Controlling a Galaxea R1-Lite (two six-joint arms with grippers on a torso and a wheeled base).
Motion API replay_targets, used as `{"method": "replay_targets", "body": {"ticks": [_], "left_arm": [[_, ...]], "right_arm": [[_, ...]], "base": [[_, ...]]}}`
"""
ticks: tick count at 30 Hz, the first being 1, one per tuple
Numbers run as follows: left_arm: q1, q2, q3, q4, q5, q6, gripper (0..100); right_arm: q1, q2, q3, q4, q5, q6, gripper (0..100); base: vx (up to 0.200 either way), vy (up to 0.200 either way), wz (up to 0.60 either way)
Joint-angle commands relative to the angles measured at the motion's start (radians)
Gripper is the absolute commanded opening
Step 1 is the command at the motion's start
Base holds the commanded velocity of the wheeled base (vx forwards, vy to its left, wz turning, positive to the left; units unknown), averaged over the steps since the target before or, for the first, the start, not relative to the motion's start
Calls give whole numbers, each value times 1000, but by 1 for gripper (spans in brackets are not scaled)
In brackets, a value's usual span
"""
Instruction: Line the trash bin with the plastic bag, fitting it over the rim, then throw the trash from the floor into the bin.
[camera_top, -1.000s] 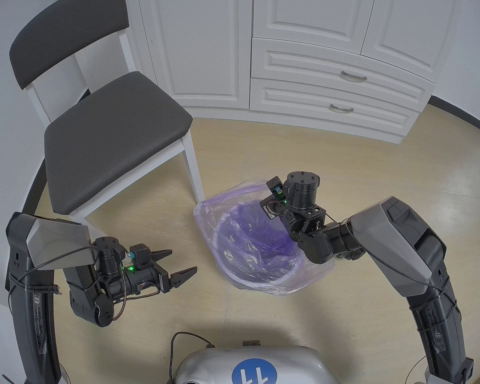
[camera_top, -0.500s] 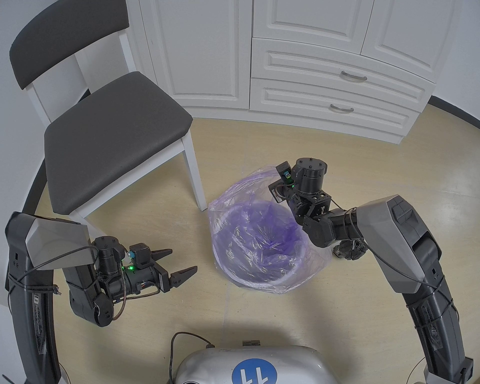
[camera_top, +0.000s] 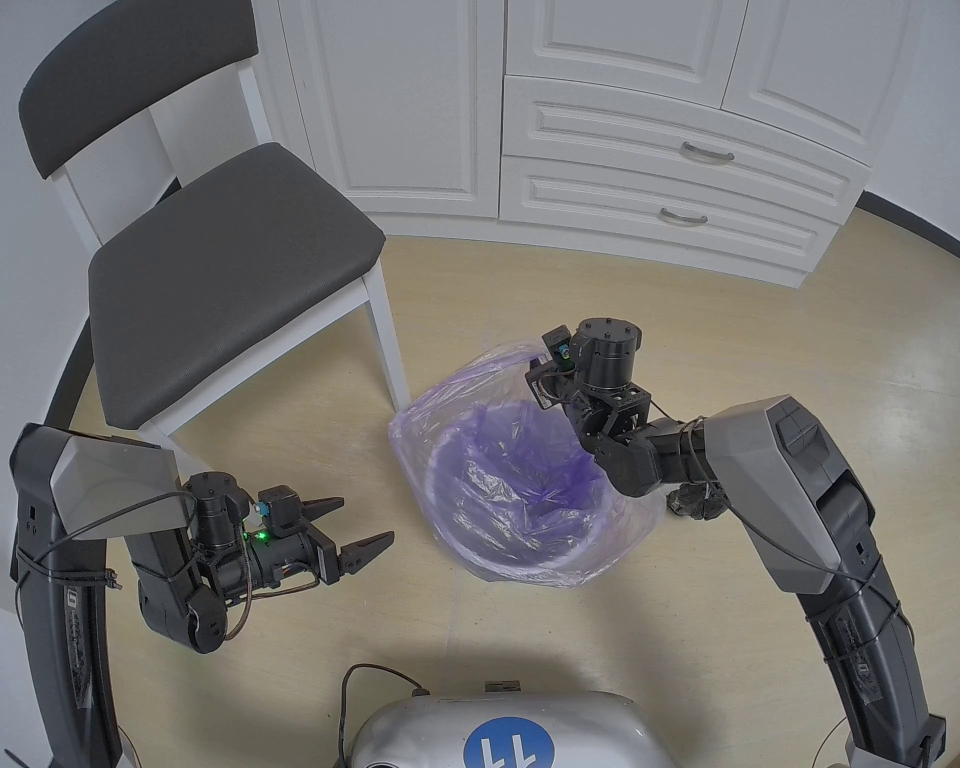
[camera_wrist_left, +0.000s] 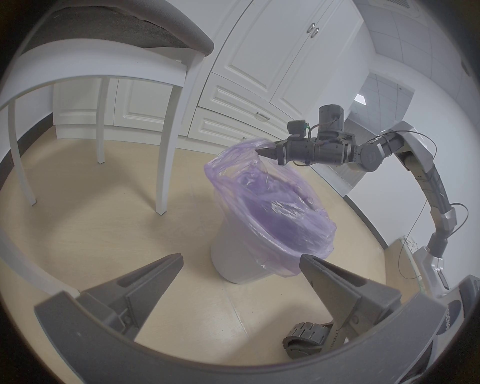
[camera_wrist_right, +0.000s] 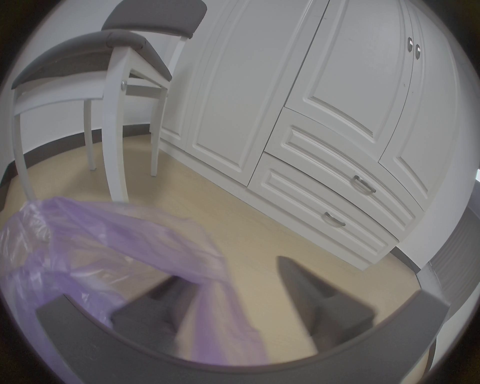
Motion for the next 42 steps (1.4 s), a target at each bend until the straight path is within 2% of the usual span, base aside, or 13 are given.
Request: {"method": "replay_targets", "body": {"ticks": [1,6,13,21,24,27,29,31,33,34,35,38,42], "left_arm": [[0,-1,0,0,0,0,100],[2,-1,-5,0,0,0,100],[2,-7,0,0,0,0,100],[-9,-25,-9,0,6,-20,100],[-29,-62,-26,1,17,-104,100],[-66,-91,-58,9,95,-201,100],[-97,-103,-87,46,177,-211,100],[-106,-111,-98,75,203,-211,100],[-147,-157,-161,256,319,-213,100],[-152,-160,-169,277,333,-213,100],[-173,-174,-210,386,411,-213,100],[-207,-180,-291,558,549,-219,100],[-216,-162,-342,629,625,-219,100]], "right_arm": [[32,-116,130,6,2,3,100],[35,-289,366,76,5,4,100],[20,-428,539,150,8,66,100],[34,-493,510,481,1,477,100],[44,-496,513,587,1,670,100],[64,-494,561,611,-13,804,100],[89,-502,625,605,-73,886,100],[96,-501,646,605,-96,909,100],[113,-493,709,550,-127,975,100],[113,-491,714,541,-127,980,100],[115,-478,740,484,-125,992,100],[103,-438,765,357,-127,982,100],[81,-402,760,286,-125,969,100]], "base": [[0,0,0],[0,0,0],[0,0,0],[0,0,0],[0,0,0],[0,0,0],[0,0,0],[0,0,0],[0,0,0],[0,0,0],[0,0,0],[0,0,0],[0,0,0]]}}
